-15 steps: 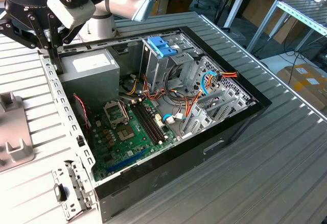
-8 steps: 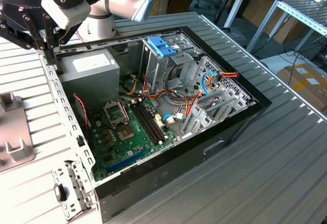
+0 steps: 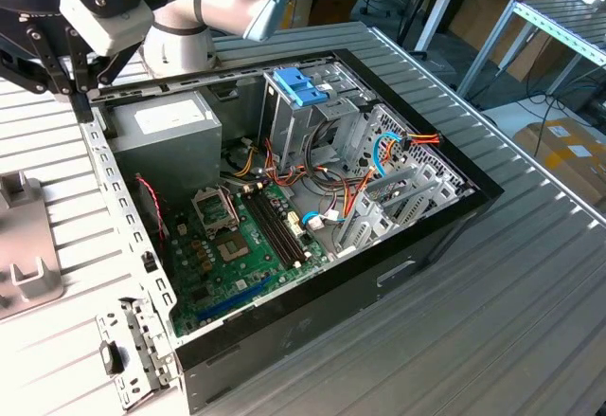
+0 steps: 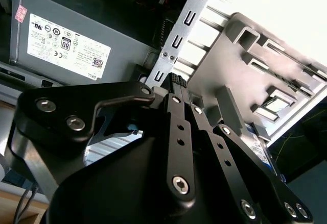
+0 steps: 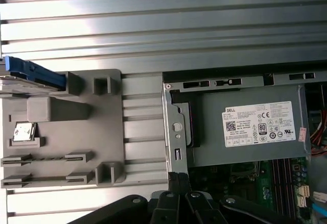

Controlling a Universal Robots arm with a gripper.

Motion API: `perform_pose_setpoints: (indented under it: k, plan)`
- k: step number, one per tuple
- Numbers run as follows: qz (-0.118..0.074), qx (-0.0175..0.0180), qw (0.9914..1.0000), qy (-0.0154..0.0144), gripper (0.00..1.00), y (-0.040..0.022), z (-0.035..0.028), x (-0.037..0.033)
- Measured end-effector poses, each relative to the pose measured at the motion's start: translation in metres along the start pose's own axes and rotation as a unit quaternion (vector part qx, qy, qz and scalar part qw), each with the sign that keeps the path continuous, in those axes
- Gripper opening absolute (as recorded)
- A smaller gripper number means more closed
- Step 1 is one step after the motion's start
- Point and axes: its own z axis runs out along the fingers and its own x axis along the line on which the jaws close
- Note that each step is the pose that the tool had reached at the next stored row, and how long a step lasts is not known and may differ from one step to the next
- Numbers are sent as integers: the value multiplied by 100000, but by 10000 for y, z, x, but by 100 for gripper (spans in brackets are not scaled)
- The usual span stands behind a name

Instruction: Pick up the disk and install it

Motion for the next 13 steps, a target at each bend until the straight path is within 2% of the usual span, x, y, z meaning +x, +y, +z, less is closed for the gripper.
perform_pose_setpoints:
  k: [13]
  plan:
    - [-2, 0, 100000, 0, 11, -10, -2, 138]
